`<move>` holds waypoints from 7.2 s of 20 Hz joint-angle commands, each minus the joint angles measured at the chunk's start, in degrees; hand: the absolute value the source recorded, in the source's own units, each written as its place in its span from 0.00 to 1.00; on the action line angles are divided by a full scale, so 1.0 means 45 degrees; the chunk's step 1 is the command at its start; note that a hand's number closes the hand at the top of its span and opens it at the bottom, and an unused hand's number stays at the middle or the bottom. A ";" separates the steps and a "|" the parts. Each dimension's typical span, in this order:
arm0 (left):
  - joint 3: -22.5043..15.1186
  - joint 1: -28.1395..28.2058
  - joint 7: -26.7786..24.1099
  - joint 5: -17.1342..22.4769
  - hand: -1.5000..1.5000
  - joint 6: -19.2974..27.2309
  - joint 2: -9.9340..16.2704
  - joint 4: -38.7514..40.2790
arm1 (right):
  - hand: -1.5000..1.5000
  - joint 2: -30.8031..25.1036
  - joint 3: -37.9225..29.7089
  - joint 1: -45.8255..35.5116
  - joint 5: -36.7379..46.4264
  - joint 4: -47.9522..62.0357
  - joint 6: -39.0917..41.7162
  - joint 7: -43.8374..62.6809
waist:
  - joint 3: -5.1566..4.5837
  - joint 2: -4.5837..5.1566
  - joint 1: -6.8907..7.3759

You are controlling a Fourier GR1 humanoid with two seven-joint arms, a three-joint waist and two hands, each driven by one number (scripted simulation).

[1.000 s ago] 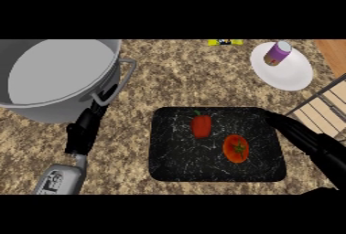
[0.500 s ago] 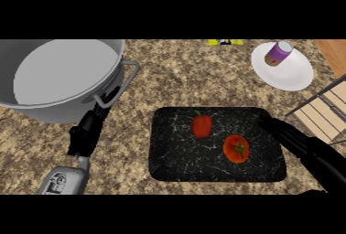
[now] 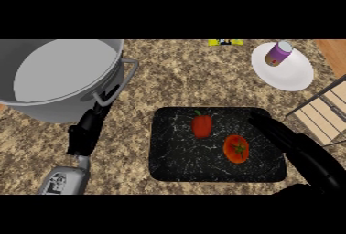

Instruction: Pick the tomato from the tray and place it in the tiered shelf

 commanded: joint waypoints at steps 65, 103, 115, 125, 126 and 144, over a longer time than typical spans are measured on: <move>0.1232 0.0516 0.0753 -0.0909 0.50 -0.0447 -0.0584 -0.0949 | 1.00 -0.2523 -0.4718 0.8097 -0.1997 0.1285 -0.0974 -1.0509 | -0.0024 -0.0109 -0.0775; 0.1407 -0.0301 -0.0237 -0.0804 0.50 -0.0993 -0.0451 0.0489 | 1.00 -0.8841 -1.3598 0.1848 -1.3727 0.1825 -0.1341 0.1150 | -0.0019 0.0062 0.0152; 0.1366 -0.0408 0.0379 -0.0794 0.50 -0.0972 -0.0583 0.0036 | 1.00 -0.9302 -1.0280 -0.1867 -0.9814 0.4864 -0.2689 -0.1096 | -0.0011 0.0065 0.0192; 0.1290 -0.0300 0.0404 -0.0800 0.50 -0.0990 -0.0684 -0.0102 | 1.00 -0.7122 -0.7714 -0.3621 -0.6555 0.5442 -0.5119 -0.3106 | -0.0010 0.0037 0.0087; 0.1420 -0.0729 0.0221 -0.0662 0.50 -0.1104 -0.0680 0.0502 | 1.00 -0.7560 -0.7046 -0.4904 -0.6303 0.7022 -0.5448 -0.2923 | -0.0011 0.0088 0.0243; 0.0942 -0.0194 -0.0076 -0.1093 0.50 -0.0939 -0.0873 0.0236 | 1.00 -0.7607 -0.6970 -0.7121 -0.6052 1.2686 -0.5748 -0.4558 | -0.0005 0.0126 0.0248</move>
